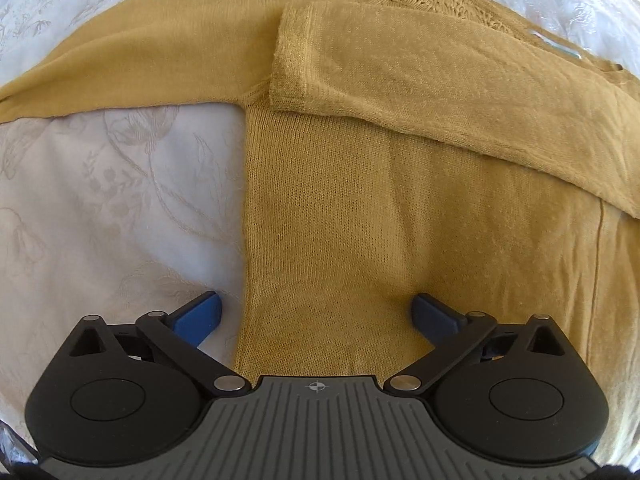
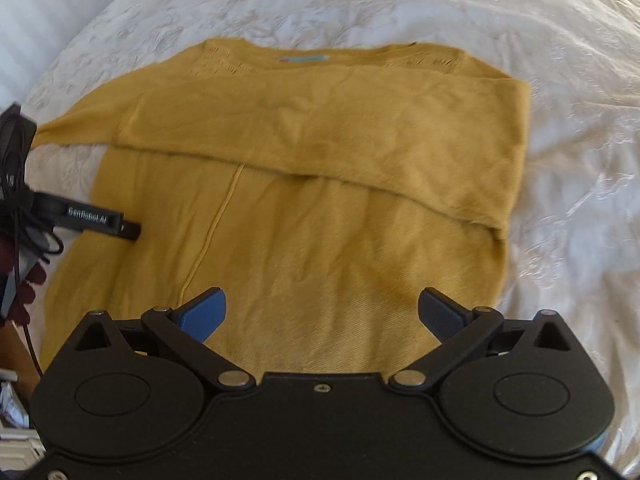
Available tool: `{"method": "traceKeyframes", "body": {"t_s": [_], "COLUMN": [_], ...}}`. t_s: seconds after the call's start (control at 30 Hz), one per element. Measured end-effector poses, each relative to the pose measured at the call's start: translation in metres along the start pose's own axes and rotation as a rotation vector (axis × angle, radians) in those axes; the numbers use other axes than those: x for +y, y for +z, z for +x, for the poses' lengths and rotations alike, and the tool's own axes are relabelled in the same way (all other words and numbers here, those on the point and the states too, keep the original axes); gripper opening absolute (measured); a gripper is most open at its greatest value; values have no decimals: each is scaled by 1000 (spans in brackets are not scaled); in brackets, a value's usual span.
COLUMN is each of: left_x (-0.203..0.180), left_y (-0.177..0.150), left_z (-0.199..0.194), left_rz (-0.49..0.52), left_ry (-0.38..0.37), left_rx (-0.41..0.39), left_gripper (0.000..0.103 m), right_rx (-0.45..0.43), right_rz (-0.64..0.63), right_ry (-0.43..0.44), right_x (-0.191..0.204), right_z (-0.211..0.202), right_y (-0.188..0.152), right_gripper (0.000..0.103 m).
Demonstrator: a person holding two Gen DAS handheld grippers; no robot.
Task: Fold small clothes
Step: 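Release the sleeve with the left gripper and smooth it flat, then grasp the sweater side edge with the left gripper and fold it inward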
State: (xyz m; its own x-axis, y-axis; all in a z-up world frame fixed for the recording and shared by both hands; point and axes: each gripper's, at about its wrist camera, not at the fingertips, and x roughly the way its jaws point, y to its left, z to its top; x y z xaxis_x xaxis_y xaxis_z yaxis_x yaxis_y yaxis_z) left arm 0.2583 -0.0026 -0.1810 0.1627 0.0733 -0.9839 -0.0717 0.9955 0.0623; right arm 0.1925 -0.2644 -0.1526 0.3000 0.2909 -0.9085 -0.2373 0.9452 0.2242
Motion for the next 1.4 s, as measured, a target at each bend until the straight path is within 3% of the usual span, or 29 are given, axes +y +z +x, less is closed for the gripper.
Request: {"method": "traceKeyframes", "body": {"t_s": [0.4, 0.73, 0.8, 0.83, 0.87, 1.0, 1.2, 1.4], "left_x": [-5, 9, 17, 21, 30, 83, 217, 318], "left_y": [-6, -23, -25, -27, -27, -24, -3, 15], "left_z": [0, 0, -8, -13, -21, -46, -61, -52], "left_rz": [-25, -21, -3, 8, 24, -4, -271, -482], "left_ry": [-8, -57, -79, -86, -93, -74, -9, 74], "left_rx": [-9, -65, -91, -115, -141, -237, -307, -329], "left_gripper": [103, 103, 94, 82, 75, 75, 74, 73], "right_rx": [103, 37, 36, 40, 44, 52, -40, -137], "right_rz": [-41, -32, -21, -14, -3, 97, 285, 303], "right_ry": [-63, -181, -192, -194, -194, -209, -238, -188], "right_x": [19, 46, 50, 51, 52, 53, 62, 86], "right_z": [43, 58, 59, 60, 61, 54, 29, 15], "right_y": [-2, -20, -21, -18, -17, -6, 17, 52], "right_gripper": [103, 103, 103, 103, 103, 102, 93, 93]}}
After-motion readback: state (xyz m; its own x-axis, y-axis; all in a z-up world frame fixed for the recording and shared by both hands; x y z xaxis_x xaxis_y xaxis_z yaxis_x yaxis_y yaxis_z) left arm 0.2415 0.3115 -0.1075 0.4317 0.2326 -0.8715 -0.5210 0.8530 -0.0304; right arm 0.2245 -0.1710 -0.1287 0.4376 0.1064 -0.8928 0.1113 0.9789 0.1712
